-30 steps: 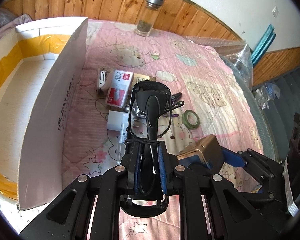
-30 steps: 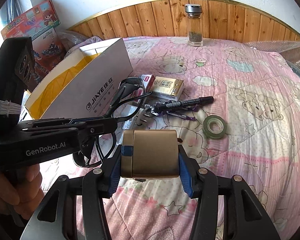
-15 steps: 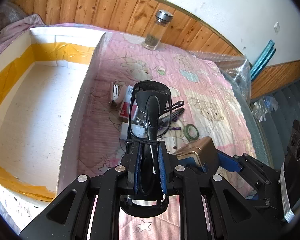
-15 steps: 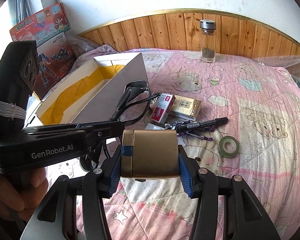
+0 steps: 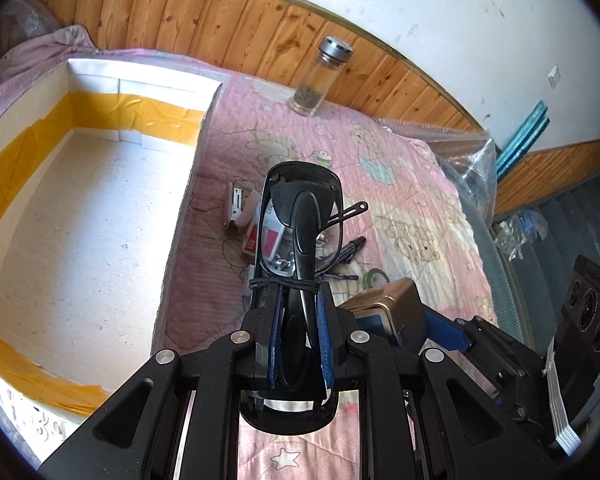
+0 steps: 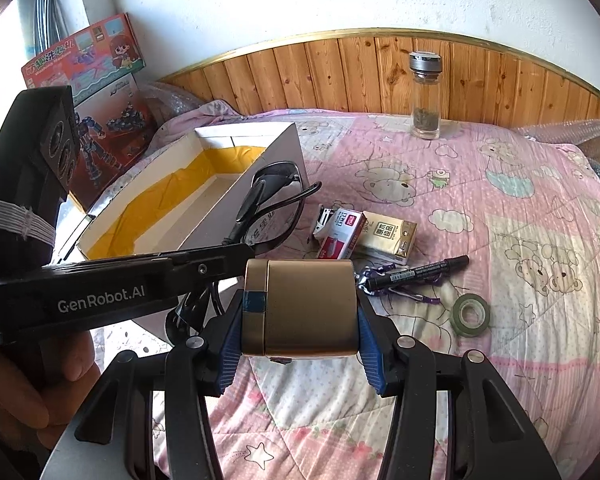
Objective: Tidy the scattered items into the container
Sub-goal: 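Carry glasses and gold box with both tools over into the white box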
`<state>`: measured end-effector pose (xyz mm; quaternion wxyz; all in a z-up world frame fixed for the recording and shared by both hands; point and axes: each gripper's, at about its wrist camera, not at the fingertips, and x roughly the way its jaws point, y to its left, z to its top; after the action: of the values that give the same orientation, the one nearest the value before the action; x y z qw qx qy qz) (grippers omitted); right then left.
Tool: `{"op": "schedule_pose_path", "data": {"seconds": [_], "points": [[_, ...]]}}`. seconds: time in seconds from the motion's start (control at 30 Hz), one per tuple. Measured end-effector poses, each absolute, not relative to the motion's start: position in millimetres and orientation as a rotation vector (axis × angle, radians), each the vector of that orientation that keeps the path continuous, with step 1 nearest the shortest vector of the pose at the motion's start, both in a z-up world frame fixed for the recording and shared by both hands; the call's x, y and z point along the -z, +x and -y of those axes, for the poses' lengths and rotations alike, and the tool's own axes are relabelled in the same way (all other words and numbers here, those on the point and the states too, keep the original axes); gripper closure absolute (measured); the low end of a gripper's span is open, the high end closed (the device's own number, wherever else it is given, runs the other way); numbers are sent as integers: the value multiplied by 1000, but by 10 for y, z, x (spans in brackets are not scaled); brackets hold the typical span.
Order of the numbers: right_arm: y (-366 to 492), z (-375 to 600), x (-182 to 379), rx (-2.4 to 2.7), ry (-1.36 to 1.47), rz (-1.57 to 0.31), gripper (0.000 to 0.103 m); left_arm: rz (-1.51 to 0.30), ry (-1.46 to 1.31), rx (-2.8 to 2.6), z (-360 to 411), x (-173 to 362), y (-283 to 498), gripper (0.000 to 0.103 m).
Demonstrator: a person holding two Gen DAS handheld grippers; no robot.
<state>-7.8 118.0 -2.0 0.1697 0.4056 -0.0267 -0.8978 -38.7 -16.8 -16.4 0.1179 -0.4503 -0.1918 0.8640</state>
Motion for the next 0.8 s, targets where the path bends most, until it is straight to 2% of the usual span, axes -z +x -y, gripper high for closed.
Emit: {"op": "schedule_pose_path", "data": {"seconds": [0.8], "points": [[-289, -943, -128, 2560, 1140, 79, 51, 716, -1261, -2544, 587, 14, -470, 87]]}}
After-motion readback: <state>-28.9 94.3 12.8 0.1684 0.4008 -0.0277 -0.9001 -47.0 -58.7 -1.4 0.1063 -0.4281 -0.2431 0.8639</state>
